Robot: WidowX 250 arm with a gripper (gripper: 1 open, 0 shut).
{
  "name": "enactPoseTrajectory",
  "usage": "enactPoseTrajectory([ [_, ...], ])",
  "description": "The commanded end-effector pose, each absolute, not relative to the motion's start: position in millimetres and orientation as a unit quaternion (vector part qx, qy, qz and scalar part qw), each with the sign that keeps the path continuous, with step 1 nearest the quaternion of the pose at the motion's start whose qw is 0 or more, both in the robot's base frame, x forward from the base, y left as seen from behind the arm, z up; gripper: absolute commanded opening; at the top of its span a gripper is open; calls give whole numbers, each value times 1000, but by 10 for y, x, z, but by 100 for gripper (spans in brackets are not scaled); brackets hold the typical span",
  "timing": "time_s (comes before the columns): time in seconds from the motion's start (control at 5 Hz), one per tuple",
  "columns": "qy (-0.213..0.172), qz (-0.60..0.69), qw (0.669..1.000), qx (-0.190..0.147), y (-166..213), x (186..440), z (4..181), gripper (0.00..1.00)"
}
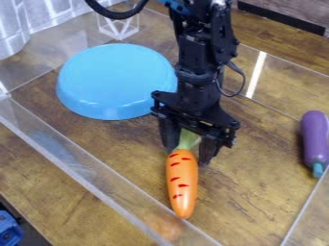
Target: Move the carrot to the right side
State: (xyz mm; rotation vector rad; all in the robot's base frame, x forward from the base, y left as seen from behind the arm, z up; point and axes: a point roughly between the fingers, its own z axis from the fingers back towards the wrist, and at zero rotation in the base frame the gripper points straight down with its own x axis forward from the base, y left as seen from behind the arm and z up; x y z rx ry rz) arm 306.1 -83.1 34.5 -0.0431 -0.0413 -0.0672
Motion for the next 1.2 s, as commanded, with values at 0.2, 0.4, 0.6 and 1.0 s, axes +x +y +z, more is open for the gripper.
enactPoseTrajectory([
  [0.2, -45, -47, 998, -25, -941, 3063, 405, 0],
  [0.4, -44, -47, 998, -25, -950, 3053, 357, 0],
  [0.6, -51, -48, 997, -25, -961, 3011, 267, 0],
  [1.0, -51, -51, 997, -26, -984, 2952, 235, 0],
])
